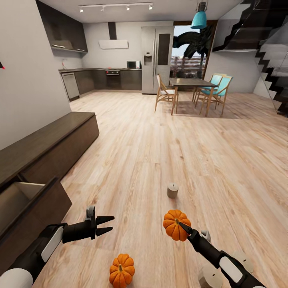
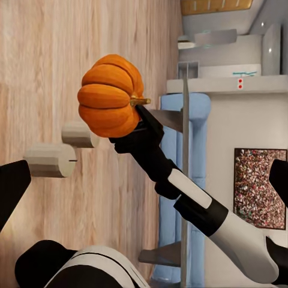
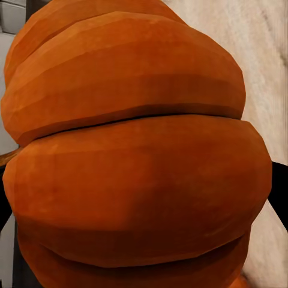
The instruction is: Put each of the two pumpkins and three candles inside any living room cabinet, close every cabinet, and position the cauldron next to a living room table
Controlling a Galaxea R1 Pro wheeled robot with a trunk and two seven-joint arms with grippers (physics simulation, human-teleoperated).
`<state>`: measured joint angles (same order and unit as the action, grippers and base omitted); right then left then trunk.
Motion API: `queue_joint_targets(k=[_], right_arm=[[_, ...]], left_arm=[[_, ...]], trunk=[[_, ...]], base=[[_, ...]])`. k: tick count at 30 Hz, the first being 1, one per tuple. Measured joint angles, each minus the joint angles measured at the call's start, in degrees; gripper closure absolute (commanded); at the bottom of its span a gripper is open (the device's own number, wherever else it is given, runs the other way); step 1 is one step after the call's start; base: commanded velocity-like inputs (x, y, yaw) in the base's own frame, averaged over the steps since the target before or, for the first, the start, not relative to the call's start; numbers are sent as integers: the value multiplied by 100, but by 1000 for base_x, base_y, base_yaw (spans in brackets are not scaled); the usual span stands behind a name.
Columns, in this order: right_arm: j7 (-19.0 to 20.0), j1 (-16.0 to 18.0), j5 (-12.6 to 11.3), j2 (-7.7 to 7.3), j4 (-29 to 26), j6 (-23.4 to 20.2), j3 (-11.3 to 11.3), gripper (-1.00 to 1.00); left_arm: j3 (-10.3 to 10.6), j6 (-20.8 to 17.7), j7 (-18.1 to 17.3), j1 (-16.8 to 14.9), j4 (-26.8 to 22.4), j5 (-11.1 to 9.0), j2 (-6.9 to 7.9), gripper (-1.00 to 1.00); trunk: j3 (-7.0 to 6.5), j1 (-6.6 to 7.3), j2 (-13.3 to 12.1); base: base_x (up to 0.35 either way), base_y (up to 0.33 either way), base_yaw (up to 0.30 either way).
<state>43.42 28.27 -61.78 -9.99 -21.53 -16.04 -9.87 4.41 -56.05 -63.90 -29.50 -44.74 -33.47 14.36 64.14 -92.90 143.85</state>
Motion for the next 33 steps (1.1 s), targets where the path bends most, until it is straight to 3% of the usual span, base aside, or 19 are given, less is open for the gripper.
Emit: queue_joint_targets(k=[7, 33], right_arm=[[0, 0, 0, -3, 0, 9, 11, 100], [-5, 0, 1, -6, 0, -7, 17, 100]], left_arm=[[0, -2, -4, 0, 0, 1, 6, -100], [0, 0, -9, 0, 8, 1, 9, -100]], trunk=[[-1, 1, 0], [-1, 0, 0]], base=[[134, 0, -6], [2, 0, 0]])
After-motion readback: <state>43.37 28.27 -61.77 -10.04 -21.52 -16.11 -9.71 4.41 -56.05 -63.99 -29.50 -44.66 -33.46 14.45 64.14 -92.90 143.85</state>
